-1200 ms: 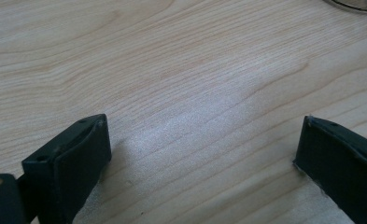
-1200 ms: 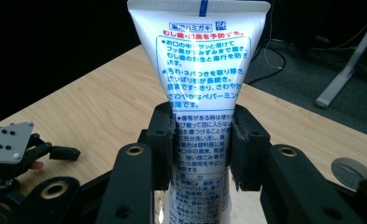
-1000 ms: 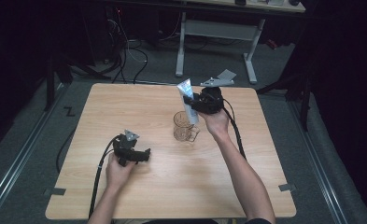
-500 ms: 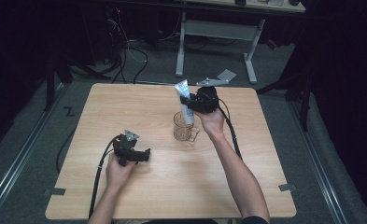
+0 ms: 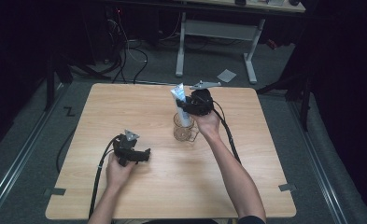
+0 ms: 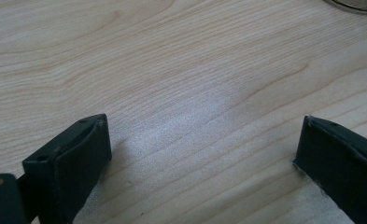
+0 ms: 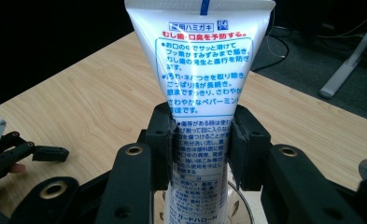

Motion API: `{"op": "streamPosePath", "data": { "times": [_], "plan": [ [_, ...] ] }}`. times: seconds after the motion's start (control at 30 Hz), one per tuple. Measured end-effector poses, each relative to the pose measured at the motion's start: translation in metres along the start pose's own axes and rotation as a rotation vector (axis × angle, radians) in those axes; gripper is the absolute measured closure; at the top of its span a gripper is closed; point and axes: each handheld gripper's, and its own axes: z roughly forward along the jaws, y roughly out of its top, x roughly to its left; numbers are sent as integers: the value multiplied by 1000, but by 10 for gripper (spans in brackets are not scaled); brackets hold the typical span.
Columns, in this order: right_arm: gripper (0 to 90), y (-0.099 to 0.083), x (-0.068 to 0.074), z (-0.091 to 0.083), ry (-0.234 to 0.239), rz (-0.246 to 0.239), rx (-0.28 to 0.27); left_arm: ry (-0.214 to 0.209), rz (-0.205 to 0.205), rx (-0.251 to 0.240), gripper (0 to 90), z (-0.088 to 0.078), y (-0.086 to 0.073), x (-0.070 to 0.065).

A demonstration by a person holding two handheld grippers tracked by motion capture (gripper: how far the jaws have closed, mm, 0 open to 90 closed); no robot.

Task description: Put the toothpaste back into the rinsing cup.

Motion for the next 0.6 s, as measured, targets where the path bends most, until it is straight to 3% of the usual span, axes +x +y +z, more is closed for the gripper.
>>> {"op": "streamPosePath", "data": {
  "times": [0.6],
  "plan": [
    [648, -12, 0, 5, -4, -5, 23, 0, 1, 0, 37, 0, 0, 0]
  ]
}}
